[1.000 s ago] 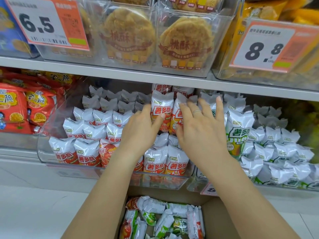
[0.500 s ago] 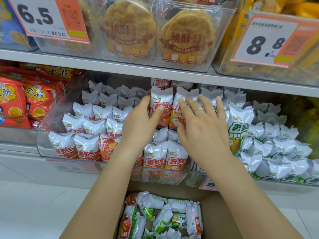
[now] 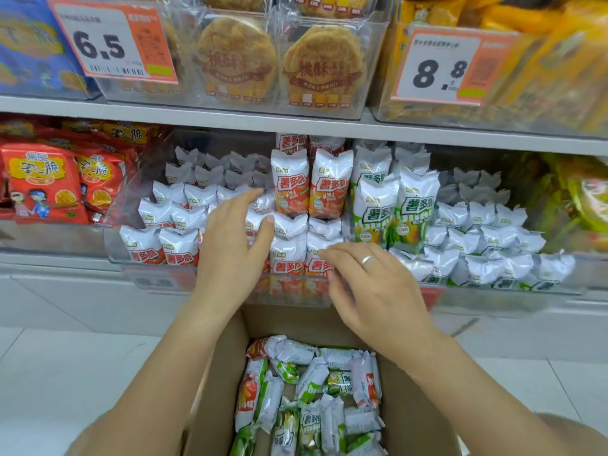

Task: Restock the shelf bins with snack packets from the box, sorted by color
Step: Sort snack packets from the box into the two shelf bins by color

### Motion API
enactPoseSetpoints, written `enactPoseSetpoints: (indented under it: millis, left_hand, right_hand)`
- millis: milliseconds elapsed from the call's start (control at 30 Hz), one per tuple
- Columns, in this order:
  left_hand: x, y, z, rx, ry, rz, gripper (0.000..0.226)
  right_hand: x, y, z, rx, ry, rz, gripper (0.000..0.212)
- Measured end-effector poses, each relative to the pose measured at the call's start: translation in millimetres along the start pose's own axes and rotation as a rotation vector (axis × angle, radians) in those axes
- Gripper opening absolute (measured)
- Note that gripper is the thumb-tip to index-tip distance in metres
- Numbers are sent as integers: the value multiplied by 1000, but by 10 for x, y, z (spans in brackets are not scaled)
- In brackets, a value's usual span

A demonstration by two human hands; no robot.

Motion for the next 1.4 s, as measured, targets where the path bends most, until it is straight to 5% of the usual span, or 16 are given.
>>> enactPoseSetpoints:
  millis: [133,267,433,567,667,767,900,1067,1133,1400]
  left_hand:
    - [-683,97,-81,-65,107,83,37]
    - [-1418,267,-426,-20,248,206,25]
    - [-1975,863,-1085,171,741,433,29]
    - [-2274,1300,-1390,289,1068,590,25]
    - [-2395,1491,-1628,283,1152,650,10]
    - [-2449,1584,-1910,239,1192,688,6]
    - [-2506,1697,-2256,177,1230,786,40]
    - [-2592,1719,-2688,126,1298,896,47]
    - [-2619,1705,-2831,110,1292,985,42]
    - [-2791,1482,-3092,-132,1230,1296,52]
  right_hand:
    - [-626,215,-236,40,340,-110,35]
    - [-1246,256,-620,49,958,-363,32]
    - [-2152,-74,-1042,102,1373,-774,32]
    - [-2780,-302,-1292,211,1439,-1101,23]
    - [-2991,-374,-1519,276,1402,-1224,19]
    - [-3080,-430,-1821,377,1268,-1374,31]
    - [-3071,-524,-2213,509,1098,-1579,44]
    - [-3148,-454,-2542,762,758,-1870,63]
    - [-3212,-382,-2595,759,658,-1898,60]
    - [-3399,-346,-2524,854,778,-1875,59]
Point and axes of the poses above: each hand's wrist, its own x-axis towards the middle knuckle, its own z-axis out of the back of the hand, y = z × x, the point moved 1 cm from there along x, towards the middle knuckle, and after that the axes turned 8 degrees about x, right-handed, at the moved point
